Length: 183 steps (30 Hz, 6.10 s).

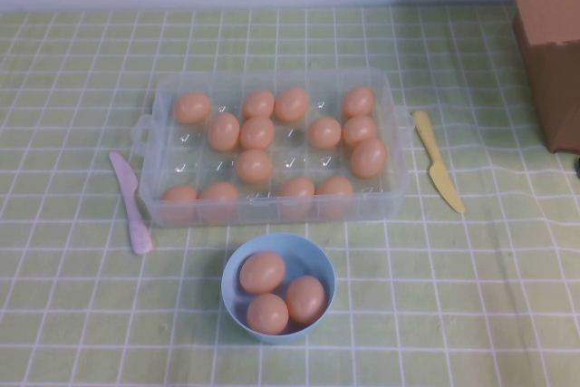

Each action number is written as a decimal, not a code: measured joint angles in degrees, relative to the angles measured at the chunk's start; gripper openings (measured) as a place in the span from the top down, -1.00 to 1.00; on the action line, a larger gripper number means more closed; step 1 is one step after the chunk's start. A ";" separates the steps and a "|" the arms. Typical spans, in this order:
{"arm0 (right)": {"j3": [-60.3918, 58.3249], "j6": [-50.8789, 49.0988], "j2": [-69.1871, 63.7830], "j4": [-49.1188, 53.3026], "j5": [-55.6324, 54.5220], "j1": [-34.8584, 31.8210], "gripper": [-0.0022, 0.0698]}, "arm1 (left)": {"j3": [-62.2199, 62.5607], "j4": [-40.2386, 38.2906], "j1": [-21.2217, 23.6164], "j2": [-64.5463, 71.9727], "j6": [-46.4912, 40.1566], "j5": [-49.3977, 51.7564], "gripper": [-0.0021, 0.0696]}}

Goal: Take an egg out of the egg box

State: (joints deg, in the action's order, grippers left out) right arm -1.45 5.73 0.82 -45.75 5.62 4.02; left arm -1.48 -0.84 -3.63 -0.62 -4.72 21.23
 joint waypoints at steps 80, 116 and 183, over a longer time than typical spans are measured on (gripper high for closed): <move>120.48 -19.11 -128.74 32.69 64.88 24.52 -0.28 | 0.00 0.00 0.00 0.00 0.00 0.00 0.95; 118.34 -20.79 -131.37 32.44 64.37 24.74 -0.44 | 0.00 0.00 0.00 0.00 0.00 0.00 0.95; 125.23 -17.81 -124.66 32.47 65.22 24.85 -0.11 | 0.00 0.00 0.00 0.00 0.00 0.00 0.95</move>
State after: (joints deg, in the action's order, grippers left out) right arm 123.78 -12.08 -123.84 -13.28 70.85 28.88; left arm -1.48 -0.84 -3.63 -0.62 -4.72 21.23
